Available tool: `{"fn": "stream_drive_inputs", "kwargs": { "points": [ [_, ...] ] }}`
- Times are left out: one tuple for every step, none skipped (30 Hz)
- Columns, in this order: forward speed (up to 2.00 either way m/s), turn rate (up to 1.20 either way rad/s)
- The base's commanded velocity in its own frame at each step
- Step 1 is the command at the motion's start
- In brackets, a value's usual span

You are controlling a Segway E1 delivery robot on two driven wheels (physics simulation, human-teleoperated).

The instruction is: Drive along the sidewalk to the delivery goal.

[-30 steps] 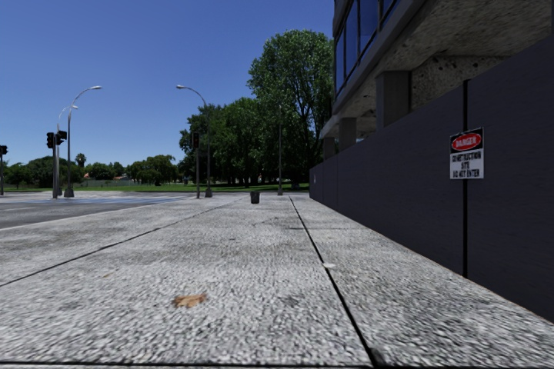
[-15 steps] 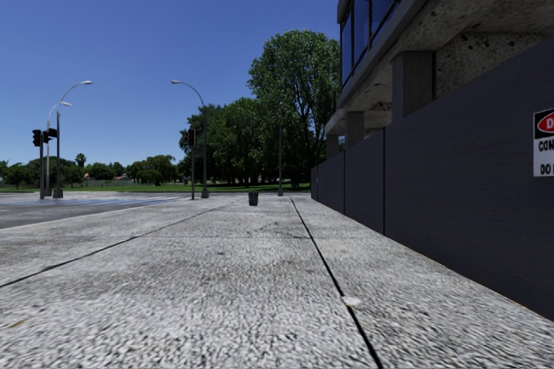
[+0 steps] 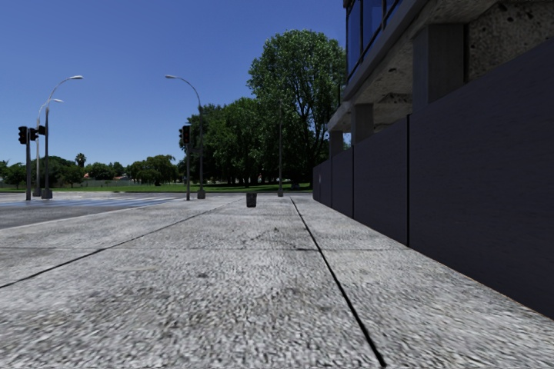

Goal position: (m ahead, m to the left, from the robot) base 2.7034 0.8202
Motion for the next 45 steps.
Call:
{"fn": "stream_drive_inputs", "kwargs": {
  "points": [
    [1.61,0.0],
    [1.61,0.0],
    [1.6,0.0],
    [1.6,0.0],
    [1.59,0.0],
    [1.59,0.0],
    [1.59,0.0],
    [1.59,0.0],
    [1.59,0.0],
    [1.59,0.0],
    [1.59,0.0],
    [1.59,0.14],
    [1.59,0.32],
    [1.59,0.32],
    [1.59,0.49],
    [1.59,0.54],
    [1.59,0.55],
    [1.59,0.55],
    [1.59,0.49],
    [1.59,0.02],
    [1.59,0.0],
    [1.59,0.0],
    [1.59,0.0],
    [1.59,0.0],
    [1.59,0.0],
    [1.59,0.0],
    [1.59,0.0],
    [1.59,0.0],
    [1.59,0.0],
    [1.59,0.0],
    [1.59,0.0],
    [1.59,0.0],
    [1.59,0.0],
    [1.59,0.0],
    [1.59,0.0],
    [1.59,0.0],
    [1.59,0.0],
    [1.59,0.0],
    [1.59,0.0],
    [1.59,0.0],
    [1.59,0.0],
    [1.59,0.0],
    [1.59,0.0],
    [1.59,0.0],
    [1.59,0.0]
  ]
}}
